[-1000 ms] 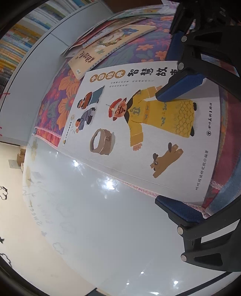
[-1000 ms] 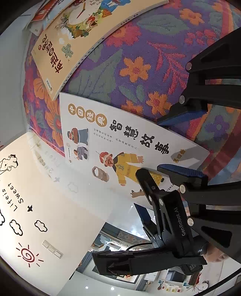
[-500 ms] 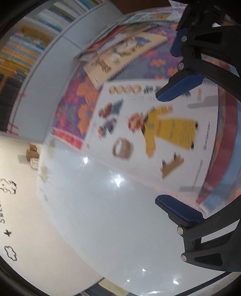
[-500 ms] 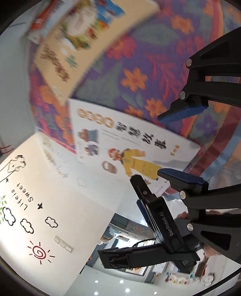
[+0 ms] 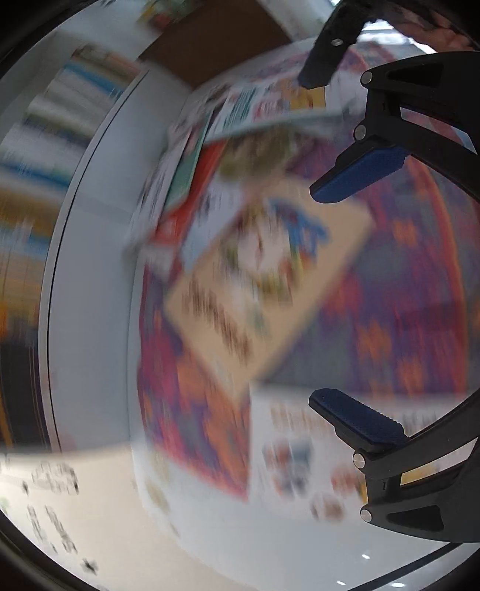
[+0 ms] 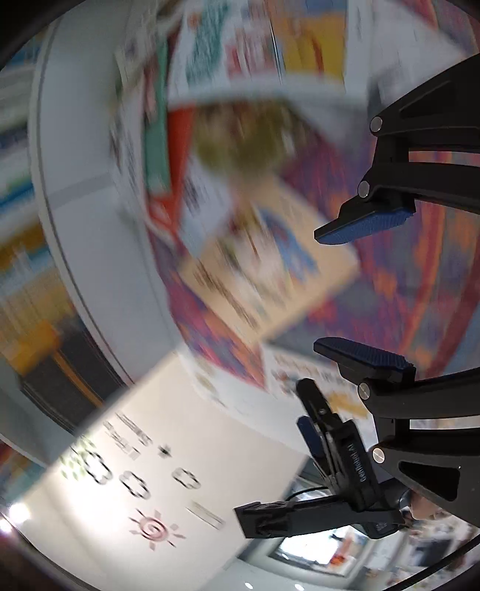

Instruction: Organize books

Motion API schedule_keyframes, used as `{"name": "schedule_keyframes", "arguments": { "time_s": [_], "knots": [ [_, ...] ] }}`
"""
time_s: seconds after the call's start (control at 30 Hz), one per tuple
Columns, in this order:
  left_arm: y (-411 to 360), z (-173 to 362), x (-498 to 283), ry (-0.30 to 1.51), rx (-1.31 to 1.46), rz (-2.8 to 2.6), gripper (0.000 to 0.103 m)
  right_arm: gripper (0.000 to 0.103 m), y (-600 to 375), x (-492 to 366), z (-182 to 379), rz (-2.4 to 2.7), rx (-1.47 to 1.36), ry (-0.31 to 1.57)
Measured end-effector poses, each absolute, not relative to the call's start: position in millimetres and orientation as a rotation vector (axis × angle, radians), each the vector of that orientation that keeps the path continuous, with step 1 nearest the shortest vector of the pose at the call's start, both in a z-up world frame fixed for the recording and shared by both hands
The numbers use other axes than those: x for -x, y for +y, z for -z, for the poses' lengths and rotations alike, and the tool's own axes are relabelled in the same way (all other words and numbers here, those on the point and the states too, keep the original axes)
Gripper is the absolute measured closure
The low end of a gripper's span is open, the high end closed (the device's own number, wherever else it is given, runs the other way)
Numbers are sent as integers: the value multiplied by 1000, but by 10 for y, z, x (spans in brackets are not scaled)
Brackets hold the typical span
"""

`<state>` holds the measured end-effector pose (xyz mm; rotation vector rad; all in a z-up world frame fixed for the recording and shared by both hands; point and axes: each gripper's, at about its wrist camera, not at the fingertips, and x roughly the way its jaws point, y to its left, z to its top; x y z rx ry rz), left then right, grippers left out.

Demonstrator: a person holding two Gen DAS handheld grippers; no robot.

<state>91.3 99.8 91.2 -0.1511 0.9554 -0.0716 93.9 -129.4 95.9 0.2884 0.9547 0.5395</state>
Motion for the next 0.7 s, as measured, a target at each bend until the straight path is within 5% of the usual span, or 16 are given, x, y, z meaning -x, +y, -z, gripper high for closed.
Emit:
{"name": "schedule_keyframes", "arguments": {
  "time_s": [0.3, 0.7],
  "knots": [
    [-633, -731, -1227, 884, -27, 260, 3, 50, -2890, -1158, -702, -249, -350, 909],
    [-1051, -335, -1393, 981, 9, 361, 4, 50, -3188, -1327, -303, -122, -195, 938]
  ]
}}
